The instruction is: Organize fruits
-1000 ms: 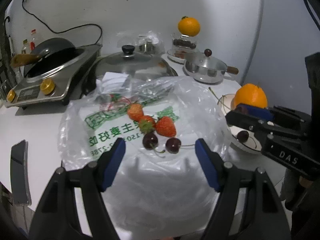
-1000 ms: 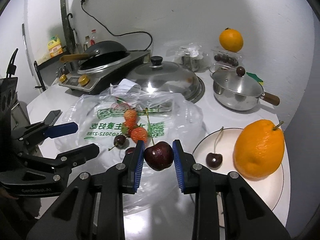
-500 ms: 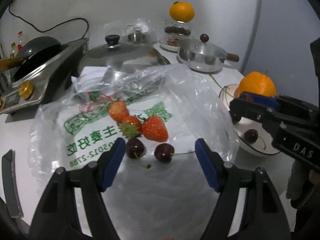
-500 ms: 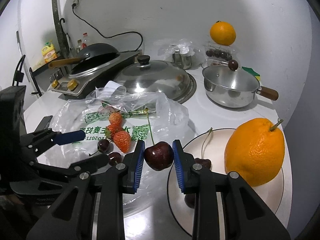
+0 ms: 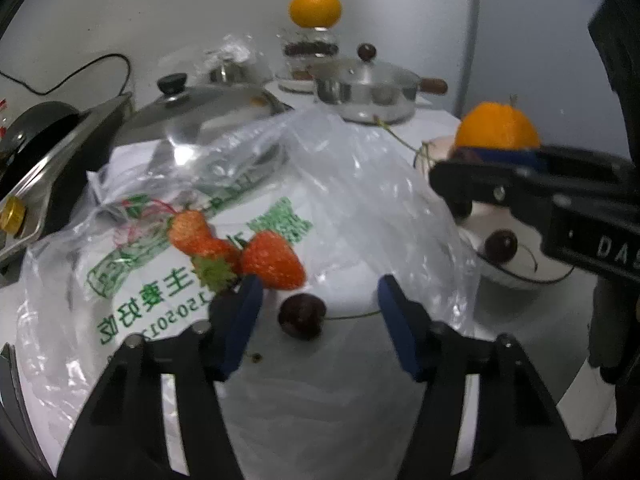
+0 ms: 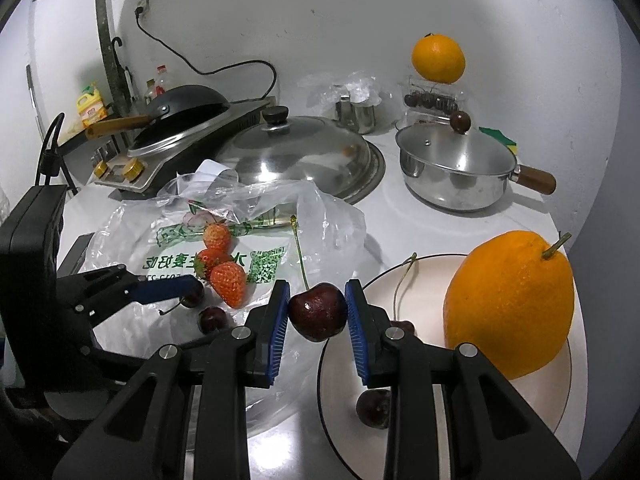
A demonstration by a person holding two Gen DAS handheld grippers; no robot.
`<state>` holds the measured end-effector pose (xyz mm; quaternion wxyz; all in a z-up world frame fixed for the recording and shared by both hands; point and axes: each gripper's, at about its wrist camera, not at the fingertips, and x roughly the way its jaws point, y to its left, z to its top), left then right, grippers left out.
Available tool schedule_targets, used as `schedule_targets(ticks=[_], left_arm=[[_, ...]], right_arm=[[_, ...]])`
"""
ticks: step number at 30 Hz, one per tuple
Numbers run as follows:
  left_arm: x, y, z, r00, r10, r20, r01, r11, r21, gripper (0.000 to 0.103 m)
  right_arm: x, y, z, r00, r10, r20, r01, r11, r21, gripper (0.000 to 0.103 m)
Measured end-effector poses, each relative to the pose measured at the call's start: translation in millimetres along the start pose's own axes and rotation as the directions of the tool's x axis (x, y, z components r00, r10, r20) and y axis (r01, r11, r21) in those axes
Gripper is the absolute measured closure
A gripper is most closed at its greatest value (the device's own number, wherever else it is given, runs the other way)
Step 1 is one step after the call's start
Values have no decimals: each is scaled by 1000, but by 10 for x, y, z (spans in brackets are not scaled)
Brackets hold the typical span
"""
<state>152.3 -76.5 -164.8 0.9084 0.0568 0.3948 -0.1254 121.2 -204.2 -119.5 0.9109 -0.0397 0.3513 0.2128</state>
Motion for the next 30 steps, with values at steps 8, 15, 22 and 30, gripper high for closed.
schedule_targets(ticks=[8, 15, 22, 30], left_arm=[[73, 48, -40, 999, -22, -37, 21, 1000, -21, 57], [42, 192, -102, 997, -61, -41, 57, 994, -98, 73], [48, 153, -142, 996, -76, -50, 72, 993, -91, 74], [-10, 166, -115, 996, -82, -31, 79, 993, -91, 75]], right_arm=[[19, 1, 1, 1000, -3, -3, 3, 1000, -2, 73], [4, 41, 3, 1000, -4, 0, 4, 1000, -9, 73], [-4, 80, -3, 1000, -8, -4, 8, 1000, -14, 73], [-29, 100, 18, 1000, -12, 0, 12, 1000, -20, 73]])
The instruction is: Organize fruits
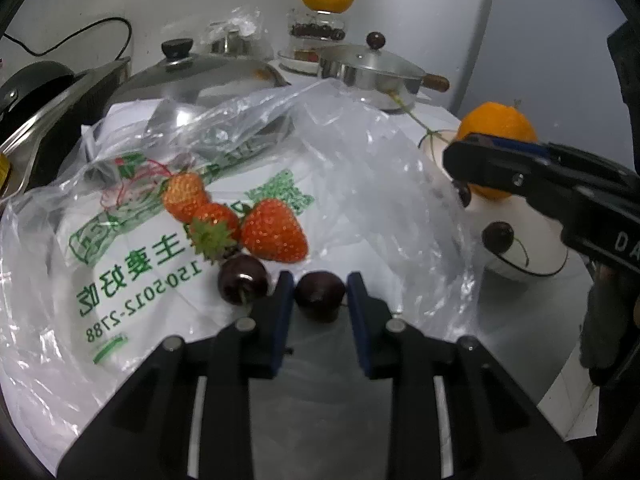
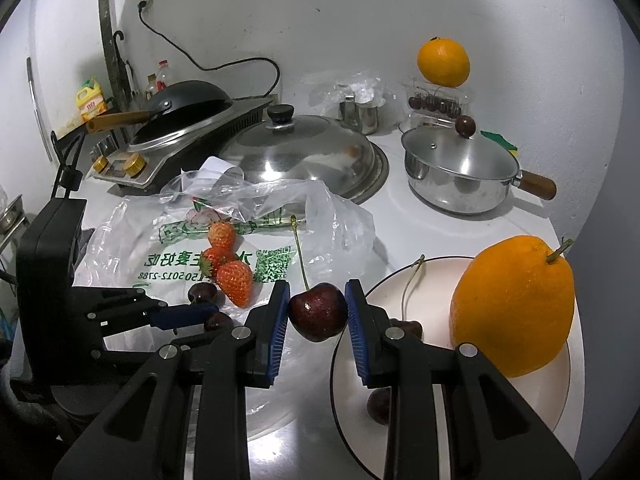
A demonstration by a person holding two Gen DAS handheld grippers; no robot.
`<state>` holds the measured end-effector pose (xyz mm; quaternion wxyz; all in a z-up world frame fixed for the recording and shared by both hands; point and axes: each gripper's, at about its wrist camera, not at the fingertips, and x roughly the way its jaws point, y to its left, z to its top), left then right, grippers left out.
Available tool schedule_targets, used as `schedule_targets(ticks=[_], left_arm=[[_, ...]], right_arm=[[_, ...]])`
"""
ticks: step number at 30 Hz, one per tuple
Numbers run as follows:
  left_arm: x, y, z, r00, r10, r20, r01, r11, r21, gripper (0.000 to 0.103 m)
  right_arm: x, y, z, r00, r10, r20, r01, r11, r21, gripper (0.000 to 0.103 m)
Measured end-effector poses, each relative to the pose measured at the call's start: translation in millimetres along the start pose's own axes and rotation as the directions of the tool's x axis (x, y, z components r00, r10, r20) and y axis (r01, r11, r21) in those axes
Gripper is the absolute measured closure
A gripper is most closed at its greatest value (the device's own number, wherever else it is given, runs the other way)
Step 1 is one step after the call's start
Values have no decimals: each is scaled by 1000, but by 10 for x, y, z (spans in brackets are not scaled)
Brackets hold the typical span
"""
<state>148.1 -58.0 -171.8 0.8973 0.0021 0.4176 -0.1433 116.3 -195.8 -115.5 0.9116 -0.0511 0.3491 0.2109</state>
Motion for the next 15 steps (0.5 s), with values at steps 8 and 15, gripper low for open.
schedule_targets(ticks=[8, 15], left_arm=[[-1, 30, -13, 1000, -3, -1, 3, 1000, -19, 75], [-9, 23, 12, 1000, -9, 12, 9, 1000, -14, 75]], right_arm=[[-55, 28, 10, 1000, -7, 2, 7, 1000, -8, 73], [-80, 39, 11, 1000, -12, 5, 12, 1000, -10, 73]])
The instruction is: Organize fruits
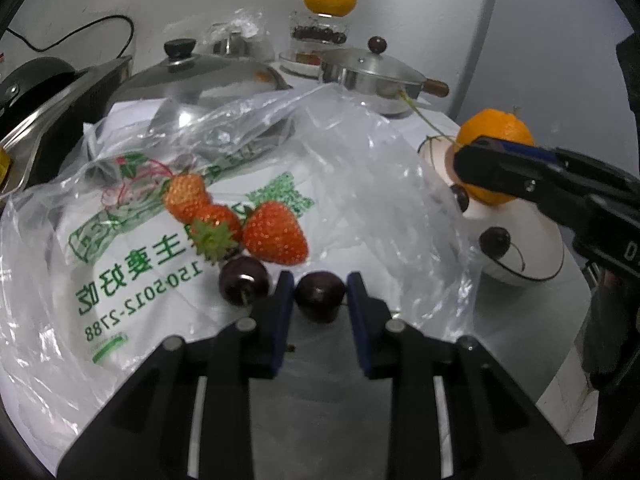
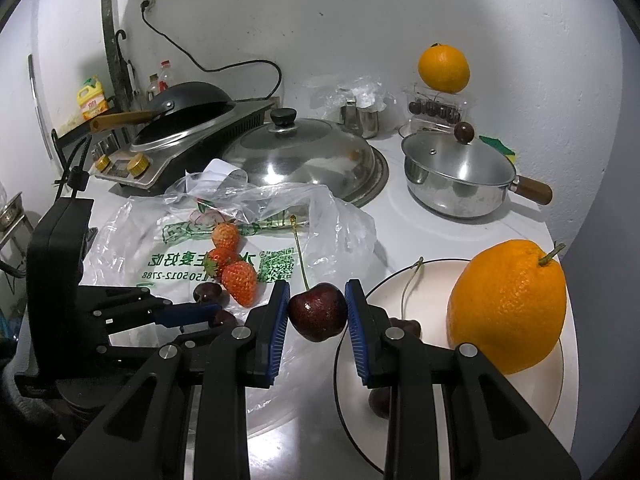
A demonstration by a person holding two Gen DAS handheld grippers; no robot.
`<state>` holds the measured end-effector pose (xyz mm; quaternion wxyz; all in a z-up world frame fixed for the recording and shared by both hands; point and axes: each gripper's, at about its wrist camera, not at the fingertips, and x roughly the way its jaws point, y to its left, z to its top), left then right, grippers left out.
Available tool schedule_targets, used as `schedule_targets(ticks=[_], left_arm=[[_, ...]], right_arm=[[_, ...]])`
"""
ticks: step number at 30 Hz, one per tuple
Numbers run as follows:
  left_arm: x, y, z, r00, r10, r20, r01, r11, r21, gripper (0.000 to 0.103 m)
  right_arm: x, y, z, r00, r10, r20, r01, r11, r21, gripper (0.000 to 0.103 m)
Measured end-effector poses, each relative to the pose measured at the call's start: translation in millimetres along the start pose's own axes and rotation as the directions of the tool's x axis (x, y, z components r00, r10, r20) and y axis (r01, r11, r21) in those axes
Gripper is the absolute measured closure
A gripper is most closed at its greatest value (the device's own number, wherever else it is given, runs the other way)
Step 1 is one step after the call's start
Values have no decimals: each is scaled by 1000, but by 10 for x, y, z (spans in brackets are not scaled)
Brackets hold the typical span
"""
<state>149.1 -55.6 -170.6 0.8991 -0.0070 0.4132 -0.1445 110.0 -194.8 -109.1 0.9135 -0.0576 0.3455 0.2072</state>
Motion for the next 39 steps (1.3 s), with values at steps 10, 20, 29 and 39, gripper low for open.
schedule_targets(ticks=[10, 20, 29, 39], left_arm=[[-249, -67, 135, 998, 6, 62, -6, 1000, 10, 75], [-521, -253, 229, 992, 16, 127, -21, 999, 41, 75], [-680, -496, 282, 986, 20, 166, -33, 997, 72, 75], [-745, -812, 320, 982, 7, 187, -27, 994, 107, 75]], right_arm=[[-109, 2, 25, 1000, -8, 17, 8, 1000, -4, 73], [-345, -46, 33, 998, -21, 55, 22, 1000, -4, 73], [-591, -166, -56, 996, -36, 84, 35, 999, 6, 73], [-819, -371, -176, 993, -62, 101, 59, 998, 32, 73]])
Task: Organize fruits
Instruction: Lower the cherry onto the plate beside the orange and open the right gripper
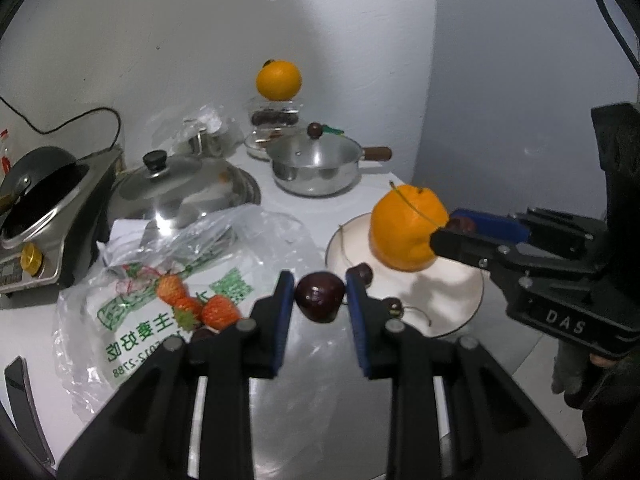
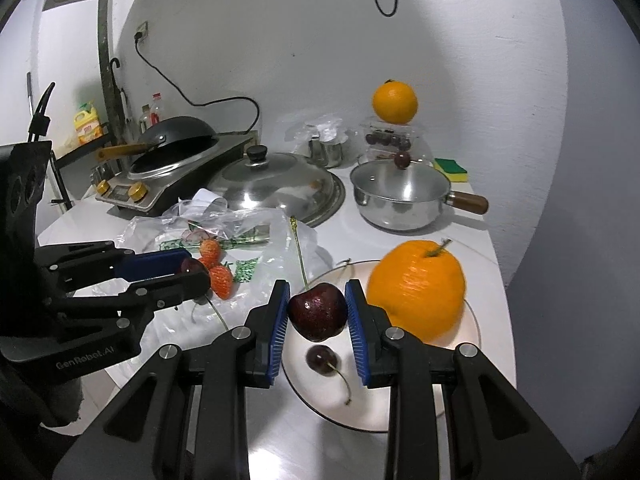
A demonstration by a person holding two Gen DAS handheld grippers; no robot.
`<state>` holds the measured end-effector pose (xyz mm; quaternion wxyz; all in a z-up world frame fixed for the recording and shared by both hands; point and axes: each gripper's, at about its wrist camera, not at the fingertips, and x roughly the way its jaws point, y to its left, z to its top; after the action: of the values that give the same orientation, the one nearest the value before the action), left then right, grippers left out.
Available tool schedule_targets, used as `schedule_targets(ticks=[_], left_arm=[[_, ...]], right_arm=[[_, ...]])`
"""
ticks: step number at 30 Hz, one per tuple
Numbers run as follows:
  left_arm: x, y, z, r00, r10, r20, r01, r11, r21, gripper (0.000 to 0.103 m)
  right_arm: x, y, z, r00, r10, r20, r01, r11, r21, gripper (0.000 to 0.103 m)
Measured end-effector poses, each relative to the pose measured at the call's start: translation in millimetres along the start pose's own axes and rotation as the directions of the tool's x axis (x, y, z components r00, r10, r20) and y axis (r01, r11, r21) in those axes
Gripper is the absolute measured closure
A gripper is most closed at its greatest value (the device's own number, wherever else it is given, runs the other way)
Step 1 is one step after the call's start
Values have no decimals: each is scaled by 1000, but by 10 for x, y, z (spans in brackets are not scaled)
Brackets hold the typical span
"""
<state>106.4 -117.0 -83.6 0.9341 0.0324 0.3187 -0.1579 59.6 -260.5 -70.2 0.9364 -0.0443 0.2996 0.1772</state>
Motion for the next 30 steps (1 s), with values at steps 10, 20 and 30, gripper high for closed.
schedule_targets(ticks=[10, 20, 30], left_arm=[[64, -276, 75, 1000, -15, -5, 16, 999, 33, 75], [180, -491, 129, 999, -29, -21, 30, 998, 58, 75], [423, -593, 107, 997, -50, -64, 54, 997, 60, 75]], right_arm=[[-139, -241, -109, 1000, -22, 7, 22, 999, 30, 73], [-209, -494, -223, 999, -41, 8, 41, 997, 64, 73], [-112, -677, -354, 999, -42, -26, 44, 995, 91, 73]])
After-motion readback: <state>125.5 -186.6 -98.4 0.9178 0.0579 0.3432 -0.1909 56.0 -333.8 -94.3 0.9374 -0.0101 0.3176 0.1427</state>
